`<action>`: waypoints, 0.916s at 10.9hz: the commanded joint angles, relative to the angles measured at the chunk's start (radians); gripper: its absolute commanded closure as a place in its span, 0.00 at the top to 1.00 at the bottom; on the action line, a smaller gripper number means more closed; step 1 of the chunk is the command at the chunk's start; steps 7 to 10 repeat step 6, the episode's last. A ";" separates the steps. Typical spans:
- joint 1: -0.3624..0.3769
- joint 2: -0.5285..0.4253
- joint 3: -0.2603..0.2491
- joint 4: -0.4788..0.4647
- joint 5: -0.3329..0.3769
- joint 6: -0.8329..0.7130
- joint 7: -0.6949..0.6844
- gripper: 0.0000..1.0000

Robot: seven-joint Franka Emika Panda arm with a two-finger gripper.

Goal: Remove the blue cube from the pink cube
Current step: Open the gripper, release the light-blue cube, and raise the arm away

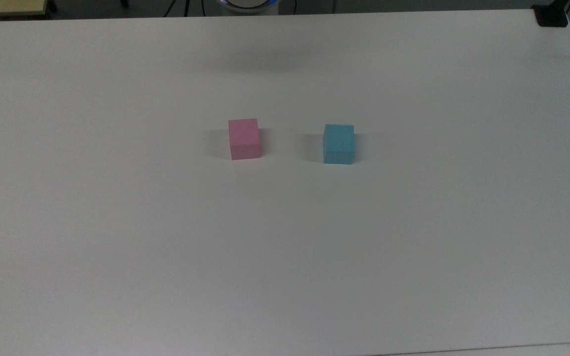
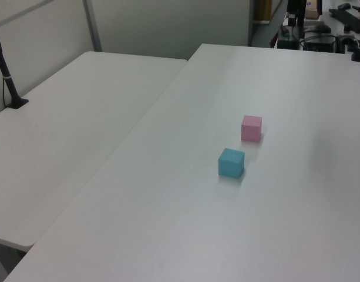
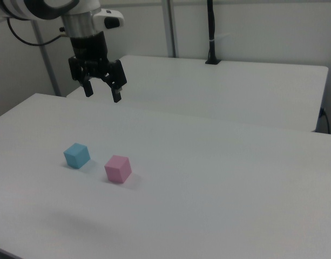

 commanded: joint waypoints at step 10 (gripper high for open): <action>0.004 -0.002 0.005 -0.021 -0.011 0.093 0.067 1.00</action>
